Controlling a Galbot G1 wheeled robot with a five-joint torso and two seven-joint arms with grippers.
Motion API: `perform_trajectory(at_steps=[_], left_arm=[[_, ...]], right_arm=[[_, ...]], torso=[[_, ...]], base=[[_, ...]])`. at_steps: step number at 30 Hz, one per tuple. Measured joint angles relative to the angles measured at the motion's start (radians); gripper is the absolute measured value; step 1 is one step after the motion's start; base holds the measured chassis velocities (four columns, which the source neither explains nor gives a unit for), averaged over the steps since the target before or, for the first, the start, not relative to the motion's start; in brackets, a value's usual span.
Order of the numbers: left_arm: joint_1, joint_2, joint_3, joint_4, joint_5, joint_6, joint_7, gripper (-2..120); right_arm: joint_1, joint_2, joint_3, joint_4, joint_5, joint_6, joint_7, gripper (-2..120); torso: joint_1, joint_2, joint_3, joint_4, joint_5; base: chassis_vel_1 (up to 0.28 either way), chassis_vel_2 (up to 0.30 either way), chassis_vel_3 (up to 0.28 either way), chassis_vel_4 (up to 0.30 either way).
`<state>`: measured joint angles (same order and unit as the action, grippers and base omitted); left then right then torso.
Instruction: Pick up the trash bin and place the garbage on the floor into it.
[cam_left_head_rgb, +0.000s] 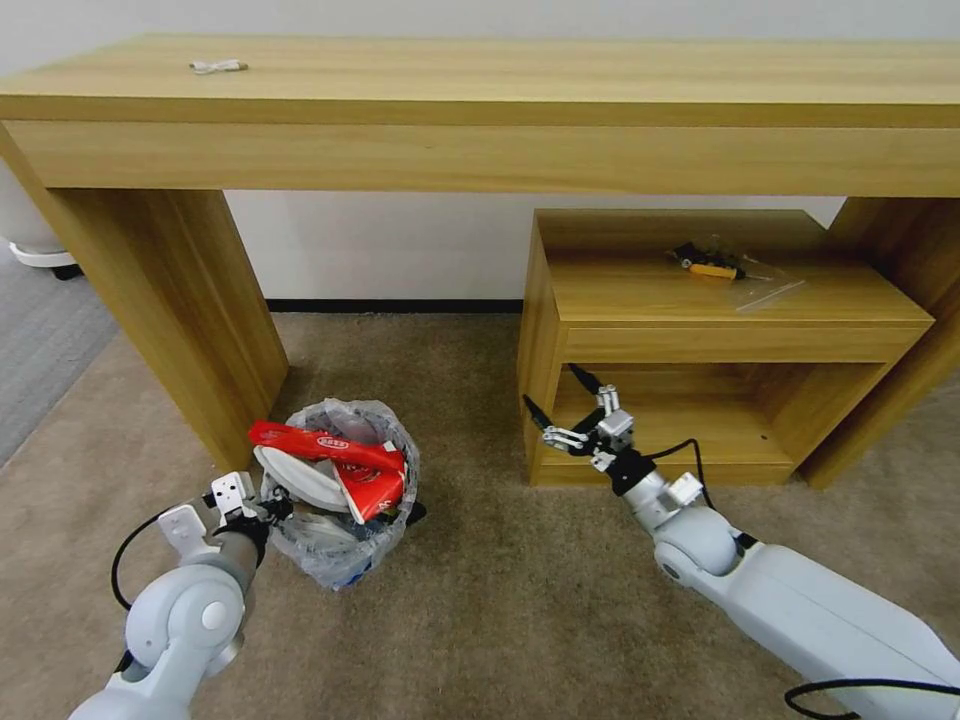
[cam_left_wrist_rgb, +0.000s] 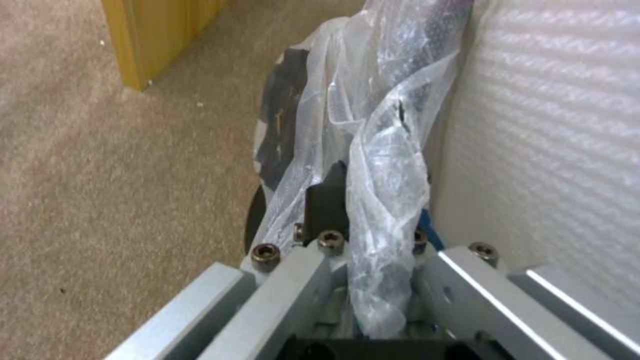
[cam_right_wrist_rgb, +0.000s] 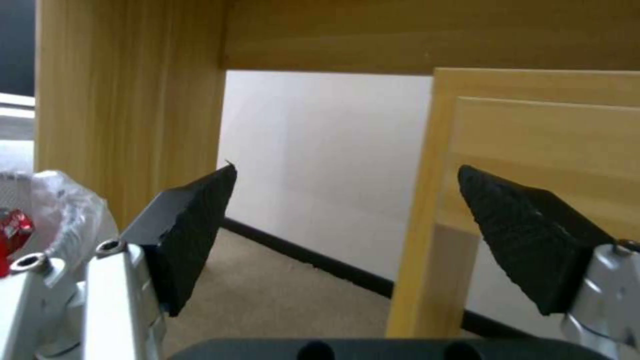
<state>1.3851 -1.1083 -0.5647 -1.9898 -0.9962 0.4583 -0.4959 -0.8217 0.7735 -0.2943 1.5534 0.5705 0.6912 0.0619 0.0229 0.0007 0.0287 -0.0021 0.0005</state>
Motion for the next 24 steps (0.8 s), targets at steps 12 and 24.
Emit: perform_trajectory(at_steps=[12, 24], left_arm=[[-0.036, -0.015, 0.027, 0.077, 0.008, -0.005, -0.005, 0], [-0.066, -0.026, 0.040, 0.132, 0.013, -0.015, -0.006, 0]], right_arm=[[-0.038, -0.019, 0.037, 0.015, -0.012, 0.017, -0.010, 78], [-0.031, -0.011, 0.030, 0.015, -0.011, 0.018, -0.012, 77]], torso=[[0.000, 0.000, 0.000, 0.0001, 0.0001], [0.000, 0.000, 0.000, 0.0005, 0.0005]], base=[[0.000, 0.000, 0.000, 0.000], [0.000, 0.000, 0.000, 0.000]])
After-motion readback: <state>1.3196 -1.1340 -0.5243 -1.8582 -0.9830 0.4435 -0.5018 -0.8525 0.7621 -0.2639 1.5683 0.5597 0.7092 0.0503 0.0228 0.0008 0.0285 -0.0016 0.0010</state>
